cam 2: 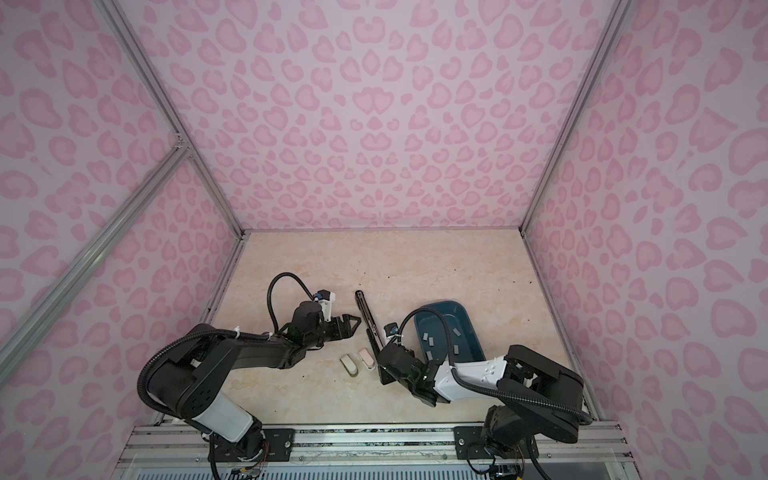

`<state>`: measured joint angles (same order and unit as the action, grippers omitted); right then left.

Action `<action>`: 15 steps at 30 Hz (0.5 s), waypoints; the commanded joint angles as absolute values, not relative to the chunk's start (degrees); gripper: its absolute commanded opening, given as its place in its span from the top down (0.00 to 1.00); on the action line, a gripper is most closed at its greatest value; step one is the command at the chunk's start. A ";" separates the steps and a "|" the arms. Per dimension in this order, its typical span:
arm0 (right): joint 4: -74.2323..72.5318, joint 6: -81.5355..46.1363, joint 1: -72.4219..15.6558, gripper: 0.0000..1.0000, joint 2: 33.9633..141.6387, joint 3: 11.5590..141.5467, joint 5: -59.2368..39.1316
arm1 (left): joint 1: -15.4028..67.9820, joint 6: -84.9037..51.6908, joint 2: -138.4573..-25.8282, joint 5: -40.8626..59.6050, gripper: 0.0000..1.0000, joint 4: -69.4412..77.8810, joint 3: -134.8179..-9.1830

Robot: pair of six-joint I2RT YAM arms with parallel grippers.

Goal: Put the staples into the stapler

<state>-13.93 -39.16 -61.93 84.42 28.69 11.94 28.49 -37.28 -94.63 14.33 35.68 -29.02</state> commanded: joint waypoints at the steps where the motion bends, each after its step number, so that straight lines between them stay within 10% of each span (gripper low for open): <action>1: -16.71 -39.47 -61.96 0.94 84.18 27.72 10.38 | 26.94 -39.93 -97.62 18.73 0.15 37.97 -29.94; 15: -20.43 -37.07 -62.53 0.98 86.12 27.25 7.25 | 22.56 -44.95 -111.23 30.17 0.18 45.37 -35.10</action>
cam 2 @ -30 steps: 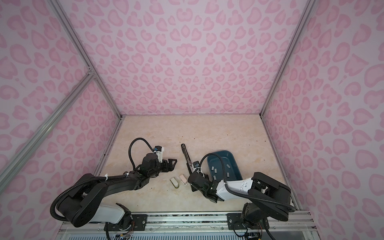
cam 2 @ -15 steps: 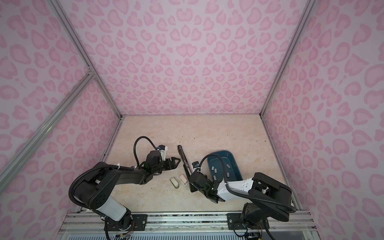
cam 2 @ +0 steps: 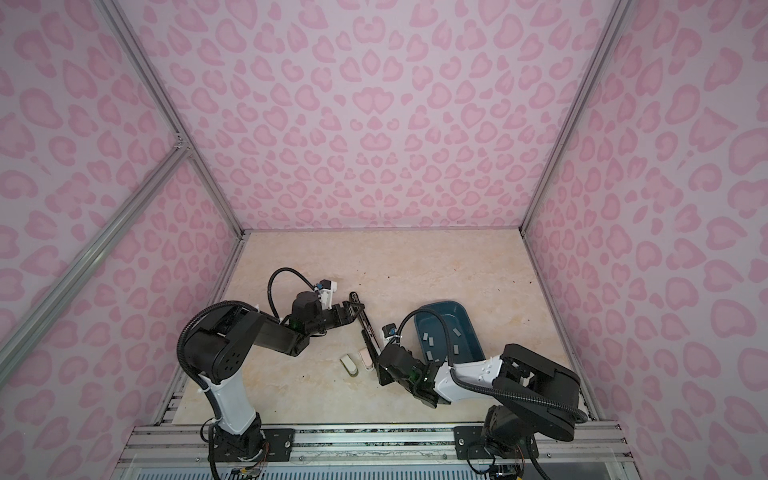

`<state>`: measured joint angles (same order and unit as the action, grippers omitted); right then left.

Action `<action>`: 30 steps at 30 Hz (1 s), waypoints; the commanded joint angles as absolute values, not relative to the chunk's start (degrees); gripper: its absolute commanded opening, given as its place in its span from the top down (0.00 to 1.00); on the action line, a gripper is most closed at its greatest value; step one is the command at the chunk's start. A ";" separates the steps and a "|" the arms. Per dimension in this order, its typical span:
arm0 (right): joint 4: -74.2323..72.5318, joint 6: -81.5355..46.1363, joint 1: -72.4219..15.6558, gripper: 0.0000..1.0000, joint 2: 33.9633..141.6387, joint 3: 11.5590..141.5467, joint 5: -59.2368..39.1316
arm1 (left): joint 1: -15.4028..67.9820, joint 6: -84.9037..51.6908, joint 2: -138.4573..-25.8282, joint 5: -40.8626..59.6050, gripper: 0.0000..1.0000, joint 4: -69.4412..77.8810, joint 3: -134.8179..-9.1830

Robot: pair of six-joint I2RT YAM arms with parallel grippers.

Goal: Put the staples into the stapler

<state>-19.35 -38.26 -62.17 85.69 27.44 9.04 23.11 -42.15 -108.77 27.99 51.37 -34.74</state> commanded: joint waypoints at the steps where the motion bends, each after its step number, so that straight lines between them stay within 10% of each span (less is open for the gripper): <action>1: -20.56 -36.93 -62.65 0.98 85.99 27.18 7.34 | 22.21 -45.25 -111.93 30.71 0.18 45.76 -35.44; 30: -18.74 -29.63 -66.79 0.91 83.29 24.63 19.58 | 21.58 -42.47 -107.14 37.35 0.36 52.11 -39.46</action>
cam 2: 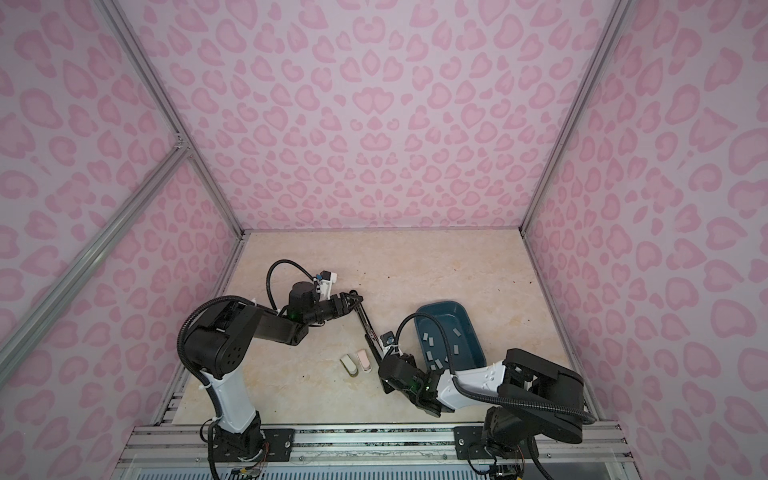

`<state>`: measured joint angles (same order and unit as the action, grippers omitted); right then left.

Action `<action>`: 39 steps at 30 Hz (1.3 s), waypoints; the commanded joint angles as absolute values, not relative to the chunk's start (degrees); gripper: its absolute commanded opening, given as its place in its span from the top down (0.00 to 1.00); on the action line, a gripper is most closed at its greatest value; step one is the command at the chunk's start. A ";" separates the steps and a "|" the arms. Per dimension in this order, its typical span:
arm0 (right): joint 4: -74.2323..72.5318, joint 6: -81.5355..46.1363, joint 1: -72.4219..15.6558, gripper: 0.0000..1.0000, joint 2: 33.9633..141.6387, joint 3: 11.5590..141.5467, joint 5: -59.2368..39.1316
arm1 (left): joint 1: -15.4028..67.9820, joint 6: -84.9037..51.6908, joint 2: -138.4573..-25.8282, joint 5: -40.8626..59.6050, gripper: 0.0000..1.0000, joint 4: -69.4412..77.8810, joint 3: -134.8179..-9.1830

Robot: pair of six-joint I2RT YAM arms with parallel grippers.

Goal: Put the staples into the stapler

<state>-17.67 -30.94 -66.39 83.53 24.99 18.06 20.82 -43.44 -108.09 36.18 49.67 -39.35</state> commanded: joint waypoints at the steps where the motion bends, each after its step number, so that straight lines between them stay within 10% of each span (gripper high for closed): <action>1: -18.81 -29.61 -66.87 0.90 83.22 24.55 19.64 | 21.92 -42.45 -107.14 37.35 0.37 52.09 -39.67; 21: -23.24 -28.49 -68.99 0.60 79.98 19.82 21.86 | 23.91 -42.77 -105.30 36.21 0.40 53.35 -38.67; 39: -28.77 -27.60 -71.37 0.72 80.93 16.61 26.63 | 23.91 -43.81 -105.11 37.10 0.42 53.00 -39.23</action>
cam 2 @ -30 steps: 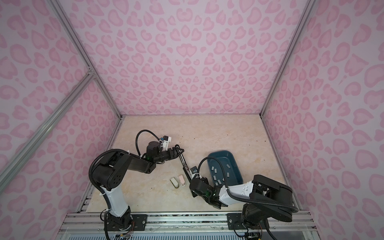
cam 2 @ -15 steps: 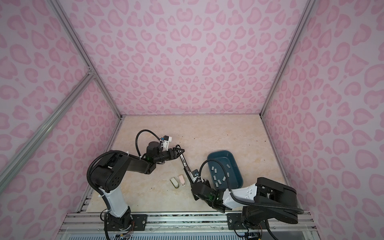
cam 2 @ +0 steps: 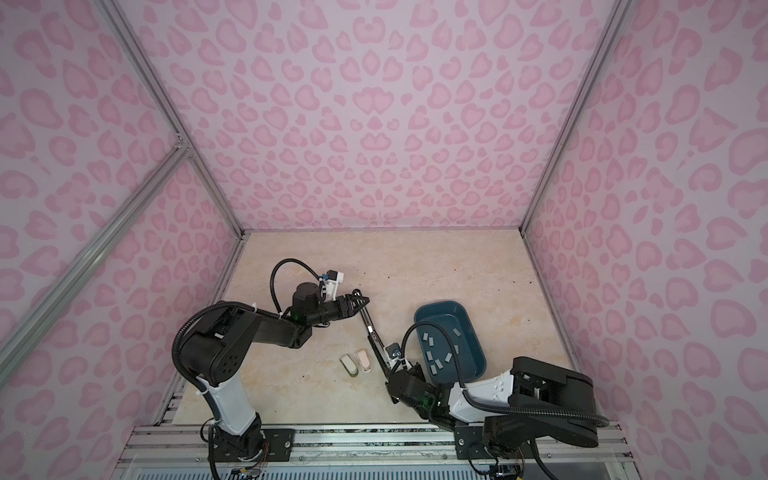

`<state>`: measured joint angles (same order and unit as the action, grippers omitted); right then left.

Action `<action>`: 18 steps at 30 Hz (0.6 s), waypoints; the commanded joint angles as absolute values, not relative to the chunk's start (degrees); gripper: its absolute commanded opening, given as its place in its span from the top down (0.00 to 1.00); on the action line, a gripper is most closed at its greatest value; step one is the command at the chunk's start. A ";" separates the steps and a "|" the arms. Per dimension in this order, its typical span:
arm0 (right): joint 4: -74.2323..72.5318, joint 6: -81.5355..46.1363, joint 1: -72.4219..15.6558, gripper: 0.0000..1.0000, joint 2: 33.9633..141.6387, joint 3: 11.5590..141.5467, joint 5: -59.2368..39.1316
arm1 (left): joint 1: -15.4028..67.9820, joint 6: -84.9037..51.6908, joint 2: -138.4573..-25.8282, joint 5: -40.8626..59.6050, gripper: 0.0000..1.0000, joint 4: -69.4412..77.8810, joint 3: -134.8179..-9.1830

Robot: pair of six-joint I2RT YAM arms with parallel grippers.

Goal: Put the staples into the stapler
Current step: 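Push the black stapler's top arm down with the left gripper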

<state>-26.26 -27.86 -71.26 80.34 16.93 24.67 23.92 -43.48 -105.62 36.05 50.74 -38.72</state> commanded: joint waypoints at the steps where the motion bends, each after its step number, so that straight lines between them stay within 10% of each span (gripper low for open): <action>1: -29.29 -27.46 -71.38 0.73 81.08 16.48 26.50 | 23.93 -43.93 -105.20 37.24 0.43 53.19 -39.27; 18: -33.17 -25.69 -72.09 0.94 80.31 15.84 26.66 | 25.46 -38.39 -100.78 39.29 0.44 51.53 -37.91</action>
<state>-29.76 -26.57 -71.59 80.66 16.19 25.56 24.75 -41.80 -102.94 37.91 50.61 -38.54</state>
